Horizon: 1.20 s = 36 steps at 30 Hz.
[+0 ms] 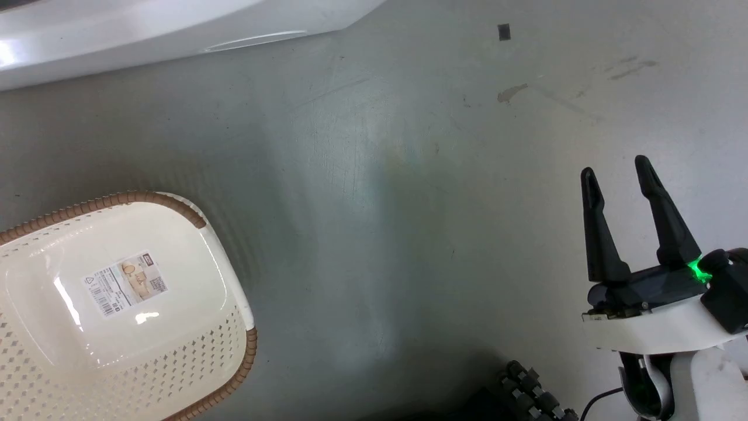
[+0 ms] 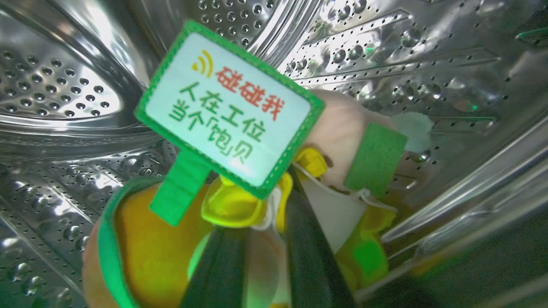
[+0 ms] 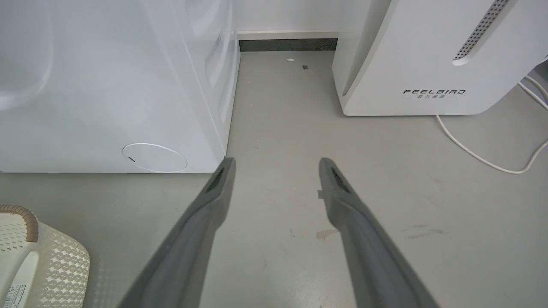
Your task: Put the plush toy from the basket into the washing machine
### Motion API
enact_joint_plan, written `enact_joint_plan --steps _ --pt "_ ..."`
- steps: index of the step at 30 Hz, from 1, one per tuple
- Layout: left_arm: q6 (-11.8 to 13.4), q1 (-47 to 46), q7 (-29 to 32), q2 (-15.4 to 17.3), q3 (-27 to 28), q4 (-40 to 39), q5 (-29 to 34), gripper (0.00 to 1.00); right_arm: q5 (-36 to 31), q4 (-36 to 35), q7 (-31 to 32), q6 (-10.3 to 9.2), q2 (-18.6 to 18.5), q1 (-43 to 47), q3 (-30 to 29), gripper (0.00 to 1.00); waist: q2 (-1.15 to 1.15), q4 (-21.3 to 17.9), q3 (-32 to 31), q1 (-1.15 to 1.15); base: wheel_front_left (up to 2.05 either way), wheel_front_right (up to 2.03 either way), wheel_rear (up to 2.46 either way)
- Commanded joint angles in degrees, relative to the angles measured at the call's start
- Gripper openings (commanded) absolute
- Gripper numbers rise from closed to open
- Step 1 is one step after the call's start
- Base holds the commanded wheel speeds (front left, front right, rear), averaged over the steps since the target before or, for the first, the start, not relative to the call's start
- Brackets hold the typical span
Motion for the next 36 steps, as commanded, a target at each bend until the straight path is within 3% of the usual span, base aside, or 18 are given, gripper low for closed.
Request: enact_joint_plan --steps 1,6,7,8,16,26,31,36 --pt "-0.1 -0.8 0.1 0.6 -0.3 0.5 -0.3 0.0 0.3 -0.3 -0.3 -0.05 0.1 -0.8 0.1 1.0 0.0 0.0 0.1 -0.01 0.0 0.0 0.0" --pt "-0.2 -0.9 -1.2 0.4 -3.1 1.9 -3.2 0.0 0.0 -0.2 -0.3 -0.05 0.1 -1.0 0.1 1.0 0.0 0.7 -0.1 -0.01 0.0 0.0 0.0" --pt "-0.2 -1.1 -1.7 0.5 -3.6 2.2 -3.6 0.76 -0.1 -0.2 -0.3 -0.05 0.1 -1.0 0.1 1.0 0.0 0.8 -0.2 -0.01 0.0 0.0 0.0" --pt "-0.2 -1.2 -2.2 0.5 -3.7 2.5 -3.9 1.0 -0.3 -0.2 -0.3 -0.05 0.1 -1.0 0.1 1.0 0.0 1.0 -0.5 -0.01 0.0 0.0 0.0" --pt "-0.2 1.4 -8.2 -1.6 -3.8 6.6 -7.1 1.0 -2.2 0.5 -0.3 -0.05 0.1 -0.9 -1.3 1.0 0.0 3.2 -6.2 -0.01 0.0 0.0 0.0" --pt "0.0 12.0 -18.0 -6.8 -3.2 10.6 -11.7 1.0 -5.9 2.1 -0.3 -0.05 0.1 1.1 -3.6 1.0 0.0 7.9 -20.0 -0.01 0.0 0.0 0.0" --pt "0.9 18.6 -21.2 -9.0 -2.3 9.2 -13.8 1.0 -6.9 2.8 -0.3 -0.05 0.1 2.6 -3.9 1.0 0.0 10.4 -26.4 -0.01 0.0 0.0 0.0" --pt "3.3 27.4 -22.0 -10.6 0.2 2.8 -15.8 1.0 -7.2 3.1 -0.3 -0.05 0.1 4.6 -4.2 1.0 0.0 12.7 -32.2 -0.01 0.0 0.0 0.0"
